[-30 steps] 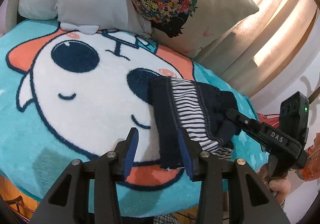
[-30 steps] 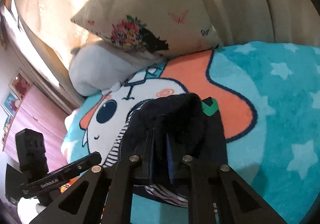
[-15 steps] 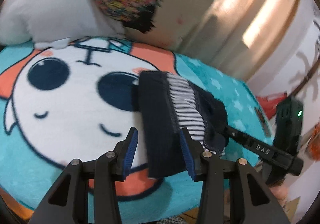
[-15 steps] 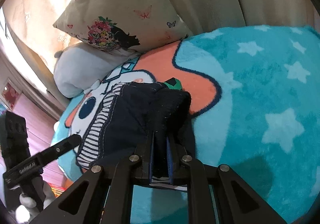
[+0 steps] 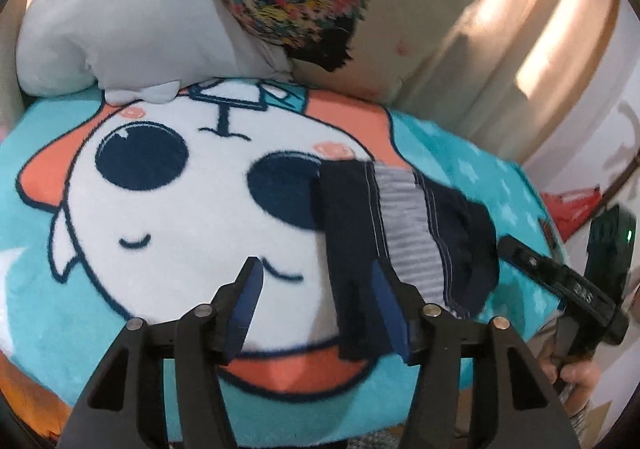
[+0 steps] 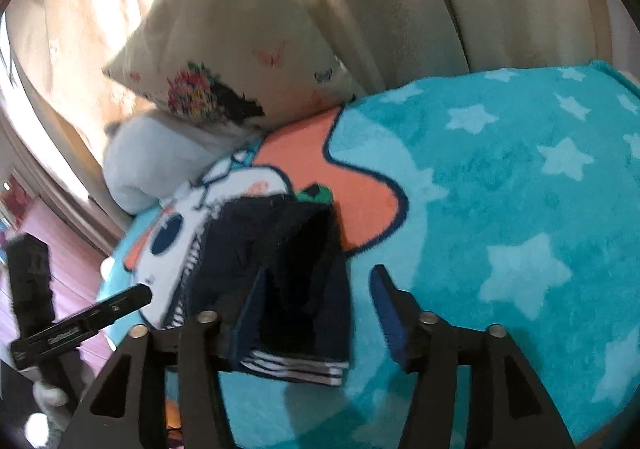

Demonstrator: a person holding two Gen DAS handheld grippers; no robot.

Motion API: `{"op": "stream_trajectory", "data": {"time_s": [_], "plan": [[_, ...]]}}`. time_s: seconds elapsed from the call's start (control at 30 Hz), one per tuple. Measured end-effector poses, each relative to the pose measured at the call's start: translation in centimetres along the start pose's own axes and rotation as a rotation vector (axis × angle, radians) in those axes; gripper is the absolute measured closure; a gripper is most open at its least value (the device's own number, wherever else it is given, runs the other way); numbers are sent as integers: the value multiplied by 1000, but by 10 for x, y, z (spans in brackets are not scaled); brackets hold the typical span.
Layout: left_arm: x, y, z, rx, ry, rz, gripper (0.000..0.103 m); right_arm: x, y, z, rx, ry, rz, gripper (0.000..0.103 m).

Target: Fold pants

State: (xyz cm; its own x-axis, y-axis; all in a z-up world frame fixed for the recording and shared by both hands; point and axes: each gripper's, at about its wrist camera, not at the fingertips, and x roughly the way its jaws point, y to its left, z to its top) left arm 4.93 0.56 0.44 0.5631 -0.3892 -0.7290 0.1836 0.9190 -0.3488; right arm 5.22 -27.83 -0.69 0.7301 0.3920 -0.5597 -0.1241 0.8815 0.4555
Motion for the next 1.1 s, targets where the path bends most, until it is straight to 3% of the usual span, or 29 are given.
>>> {"op": "stream_trajectory", "data": {"time_s": [0.17, 0.33, 0.47, 0.53, 0.57, 0.6, 0.63, 0.8, 1.0, 1.1], "plan": [[35, 7, 19, -73, 44, -173, 31, 12, -13, 16, 112, 9, 156, 22], [83, 7, 29, -93, 143, -242, 30, 50, -14, 20, 118, 99, 149, 22], [89, 0, 30, -81, 146, -296, 26, 64, -8, 17, 84, 103, 139, 21], [89, -5, 30, -73, 162, -324, 31, 68, -3, 17, 65, 118, 180, 33], [88, -6, 29, -67, 168, -338, 44, 69, -1, 17, 65, 124, 186, 39], [86, -8, 28, -56, 169, -352, 50, 70, 0, 17, 59, 125, 178, 49], [83, -8, 29, -53, 164, -357, 54, 69, 1, 18, 56, 124, 183, 52], [66, -11, 46, -49, 112, -365, 58, 61, 13, 33, 58, 95, 232, 59], [68, 2, 83, -63, 60, -281, 58, 74, 45, 67, -5, 65, 222, 59], [81, 16, 95, -88, 52, -192, 58, 96, 54, 79, -28, 77, 210, 59]]}}
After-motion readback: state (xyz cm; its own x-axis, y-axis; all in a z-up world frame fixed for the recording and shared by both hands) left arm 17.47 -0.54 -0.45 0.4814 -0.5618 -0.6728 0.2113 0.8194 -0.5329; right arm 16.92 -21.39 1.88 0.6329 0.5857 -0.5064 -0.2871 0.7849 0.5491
